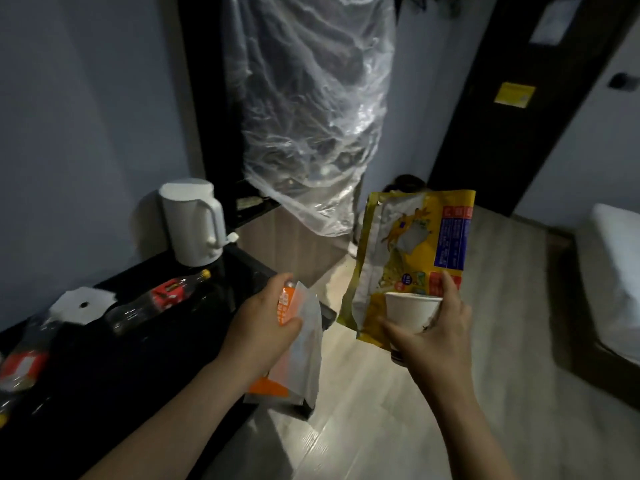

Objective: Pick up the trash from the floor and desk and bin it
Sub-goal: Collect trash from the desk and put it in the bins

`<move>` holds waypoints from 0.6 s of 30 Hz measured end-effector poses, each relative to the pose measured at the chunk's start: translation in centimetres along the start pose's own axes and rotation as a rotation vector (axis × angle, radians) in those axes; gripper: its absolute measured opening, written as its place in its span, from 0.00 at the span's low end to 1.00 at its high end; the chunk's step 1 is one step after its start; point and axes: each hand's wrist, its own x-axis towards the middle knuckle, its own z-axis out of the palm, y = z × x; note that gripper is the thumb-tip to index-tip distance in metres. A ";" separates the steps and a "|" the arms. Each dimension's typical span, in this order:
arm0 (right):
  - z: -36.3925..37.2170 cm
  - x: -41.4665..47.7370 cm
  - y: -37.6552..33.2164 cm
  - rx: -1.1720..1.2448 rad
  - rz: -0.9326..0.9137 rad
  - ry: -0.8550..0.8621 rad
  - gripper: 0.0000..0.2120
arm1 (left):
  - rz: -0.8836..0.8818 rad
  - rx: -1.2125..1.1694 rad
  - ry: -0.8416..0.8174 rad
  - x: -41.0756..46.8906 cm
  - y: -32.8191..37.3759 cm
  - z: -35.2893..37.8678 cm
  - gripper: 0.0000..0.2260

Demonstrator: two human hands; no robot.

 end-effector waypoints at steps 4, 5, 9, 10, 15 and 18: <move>-2.2 3.8 1.9 -0.035 0.056 0.114 0.53 | 0.106 -0.018 -0.048 5.9 2.6 3.5 0.27; -2.4 4.8 2.2 -0.043 0.066 0.139 0.54 | 0.131 -0.039 -0.064 7.5 3.0 4.1 0.27; -2.6 8.5 2.4 -0.093 0.093 0.198 0.53 | 0.199 -0.073 -0.140 13.3 4.3 5.7 0.28; -2.6 9.4 2.5 -0.106 0.101 0.221 0.53 | 0.215 -0.079 -0.163 14.6 4.7 6.1 0.28; -2.7 13.3 3.8 -0.113 0.155 0.314 0.52 | 0.308 -0.092 -0.227 20.2 6.9 8.7 0.28; -2.9 15.8 5.2 -0.135 0.174 0.351 0.51 | 0.340 -0.104 -0.264 22.9 8.1 10.6 0.28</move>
